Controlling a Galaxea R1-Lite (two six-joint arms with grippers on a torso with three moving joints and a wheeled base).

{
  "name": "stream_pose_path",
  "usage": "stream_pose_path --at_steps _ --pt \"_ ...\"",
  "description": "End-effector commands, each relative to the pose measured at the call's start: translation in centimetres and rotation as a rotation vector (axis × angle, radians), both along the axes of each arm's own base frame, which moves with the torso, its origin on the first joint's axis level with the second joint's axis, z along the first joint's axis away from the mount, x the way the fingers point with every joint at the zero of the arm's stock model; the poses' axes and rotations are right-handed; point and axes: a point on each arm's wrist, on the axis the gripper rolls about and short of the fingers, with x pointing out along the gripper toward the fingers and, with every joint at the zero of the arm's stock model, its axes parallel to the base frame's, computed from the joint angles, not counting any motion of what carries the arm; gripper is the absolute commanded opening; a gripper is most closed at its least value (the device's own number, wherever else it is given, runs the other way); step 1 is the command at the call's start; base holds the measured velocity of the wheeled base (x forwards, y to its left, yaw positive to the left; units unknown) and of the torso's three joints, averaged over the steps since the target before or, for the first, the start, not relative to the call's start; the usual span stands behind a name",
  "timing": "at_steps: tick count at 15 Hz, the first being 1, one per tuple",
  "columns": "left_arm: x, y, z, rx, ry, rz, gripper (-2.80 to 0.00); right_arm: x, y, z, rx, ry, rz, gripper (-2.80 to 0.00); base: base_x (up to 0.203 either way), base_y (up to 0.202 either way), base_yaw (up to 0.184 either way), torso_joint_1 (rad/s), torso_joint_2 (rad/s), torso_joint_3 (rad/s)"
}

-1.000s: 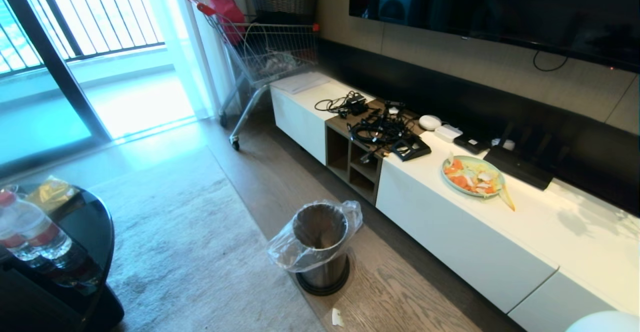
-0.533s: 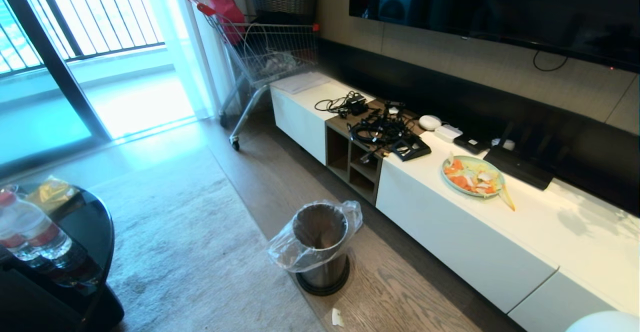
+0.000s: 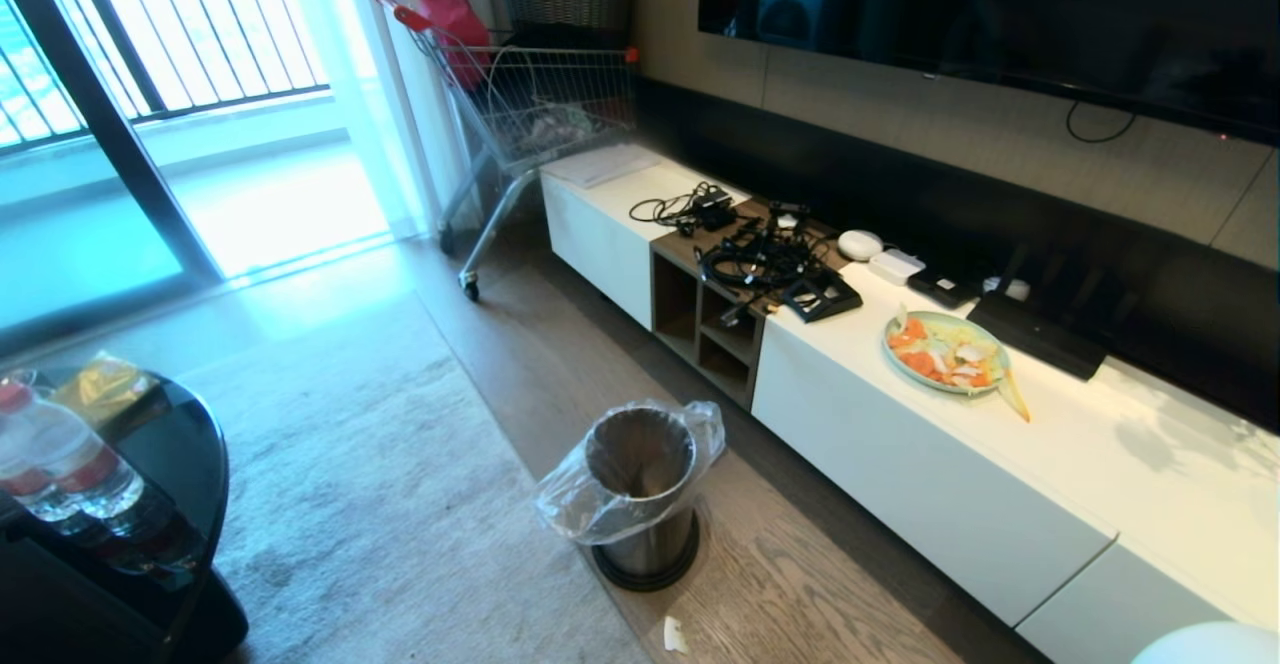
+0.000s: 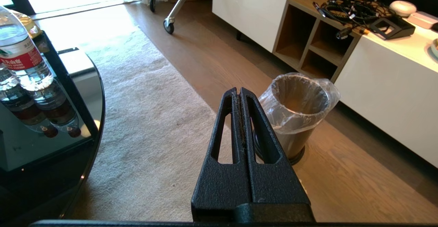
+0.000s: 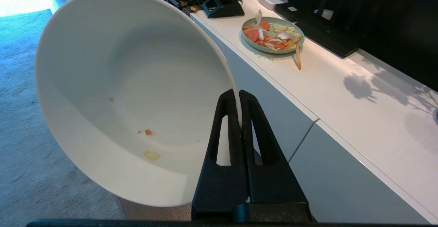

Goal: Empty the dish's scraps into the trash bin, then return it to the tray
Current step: Put the bowl back to the table

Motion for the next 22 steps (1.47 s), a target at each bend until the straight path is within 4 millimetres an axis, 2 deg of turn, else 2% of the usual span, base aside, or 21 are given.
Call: stream_pose_path --at_steps 1,14,22 --pt "0.0 0.0 0.0 0.0 0.0 0.001 -2.8 0.0 0.0 0.0 -0.001 0.0 0.002 -2.8 0.0 0.0 0.0 0.0 0.0 0.0" --pt "0.0 0.0 0.0 0.0 -0.001 0.001 -2.8 0.01 0.0 0.0 0.001 0.002 0.002 -2.8 0.0 0.0 0.0 0.0 0.0 0.0" --pt "0.0 0.0 0.01 0.0 -0.002 0.001 -2.8 0.01 0.0 0.0 0.024 0.003 0.001 -2.8 0.002 -0.01 0.149 0.002 0.0 0.003"
